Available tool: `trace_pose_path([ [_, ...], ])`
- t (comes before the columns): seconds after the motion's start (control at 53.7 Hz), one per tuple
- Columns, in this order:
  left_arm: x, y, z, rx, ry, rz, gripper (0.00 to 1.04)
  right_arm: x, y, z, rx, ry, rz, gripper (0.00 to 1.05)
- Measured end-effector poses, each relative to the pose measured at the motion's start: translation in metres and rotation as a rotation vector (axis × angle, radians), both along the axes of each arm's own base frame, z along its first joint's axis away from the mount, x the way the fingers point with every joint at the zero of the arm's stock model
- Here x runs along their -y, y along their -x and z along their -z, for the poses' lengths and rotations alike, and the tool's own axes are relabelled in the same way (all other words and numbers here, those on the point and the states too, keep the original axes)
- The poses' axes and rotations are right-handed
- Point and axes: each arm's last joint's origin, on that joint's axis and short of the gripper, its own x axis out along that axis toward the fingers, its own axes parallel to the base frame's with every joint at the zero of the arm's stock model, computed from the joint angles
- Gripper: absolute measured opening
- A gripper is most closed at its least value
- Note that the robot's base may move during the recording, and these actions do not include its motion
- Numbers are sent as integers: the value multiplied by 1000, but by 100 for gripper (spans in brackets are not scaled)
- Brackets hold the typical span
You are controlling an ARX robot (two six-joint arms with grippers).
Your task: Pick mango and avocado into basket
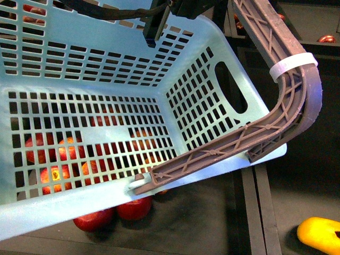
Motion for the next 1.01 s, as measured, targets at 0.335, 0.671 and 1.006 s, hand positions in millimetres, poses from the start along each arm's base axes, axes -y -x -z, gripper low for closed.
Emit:
trace_pose_path([
  [0.335,0,0,0,1,-1,-1,8,0,-1,23,41,71,-137,97],
  [0.671,0,0,0,1,-1,0,8,-2,-14,45,111,104,-94,97],
  [1.006,0,0,0,1,-1,0,8,-1,-30,60,110,89,-5,97],
])
